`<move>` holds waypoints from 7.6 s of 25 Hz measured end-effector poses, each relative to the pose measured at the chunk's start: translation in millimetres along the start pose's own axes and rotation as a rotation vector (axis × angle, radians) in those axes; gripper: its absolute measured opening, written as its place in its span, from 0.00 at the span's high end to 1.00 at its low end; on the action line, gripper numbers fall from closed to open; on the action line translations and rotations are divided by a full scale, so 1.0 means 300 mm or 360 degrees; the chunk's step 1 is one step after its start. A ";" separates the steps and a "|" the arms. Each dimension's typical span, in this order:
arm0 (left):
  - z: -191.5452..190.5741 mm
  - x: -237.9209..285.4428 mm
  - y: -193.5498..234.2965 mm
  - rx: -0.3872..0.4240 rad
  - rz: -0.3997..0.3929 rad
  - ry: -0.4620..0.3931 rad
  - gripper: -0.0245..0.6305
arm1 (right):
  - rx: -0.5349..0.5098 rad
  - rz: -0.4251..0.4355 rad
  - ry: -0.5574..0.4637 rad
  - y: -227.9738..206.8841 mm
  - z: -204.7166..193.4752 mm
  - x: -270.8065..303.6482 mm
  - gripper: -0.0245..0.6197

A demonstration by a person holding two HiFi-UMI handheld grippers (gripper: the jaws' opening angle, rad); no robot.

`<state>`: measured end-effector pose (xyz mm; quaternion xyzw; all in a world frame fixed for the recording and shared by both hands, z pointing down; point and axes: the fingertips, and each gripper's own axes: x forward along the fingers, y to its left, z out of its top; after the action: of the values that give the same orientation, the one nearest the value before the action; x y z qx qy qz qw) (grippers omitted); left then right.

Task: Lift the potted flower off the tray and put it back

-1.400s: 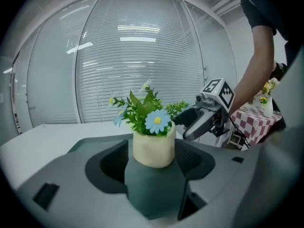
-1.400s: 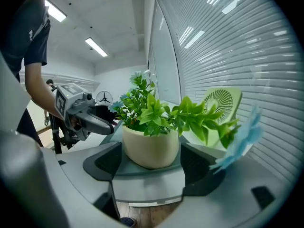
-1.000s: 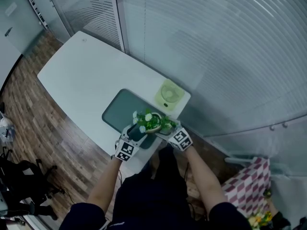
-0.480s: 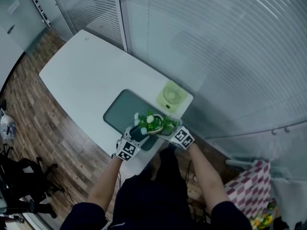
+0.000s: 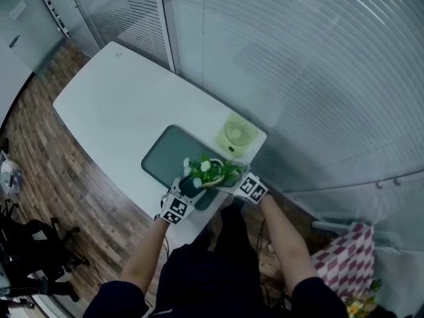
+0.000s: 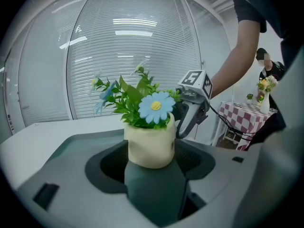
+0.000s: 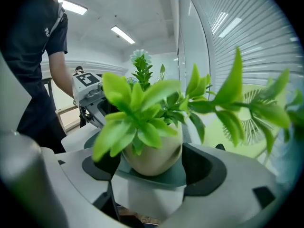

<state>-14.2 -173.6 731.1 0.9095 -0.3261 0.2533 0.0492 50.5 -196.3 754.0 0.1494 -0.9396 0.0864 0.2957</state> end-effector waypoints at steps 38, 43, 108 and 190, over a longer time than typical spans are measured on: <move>0.158 -0.157 0.049 0.0070 0.0031 -0.0112 0.53 | 0.0003 -0.0182 -0.0189 0.086 0.239 -0.087 0.39; 0.185 -0.199 0.037 0.0044 0.0014 -0.0146 0.53 | -0.0020 -0.0215 -0.0260 0.114 0.282 -0.114 0.39; 0.420 -0.505 -0.110 0.0193 -0.0113 -0.0219 0.53 | -0.0022 -0.0376 -0.0481 0.393 0.487 -0.371 0.39; -0.023 0.004 0.080 -0.0079 -0.0072 0.0060 0.53 | 0.0253 -0.0291 -0.0119 0.014 0.060 0.059 0.39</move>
<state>-31.2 -191.2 735.9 0.9102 -0.3105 0.2611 0.0837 25.8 -200.9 749.5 0.2606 -0.9226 0.1276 0.2543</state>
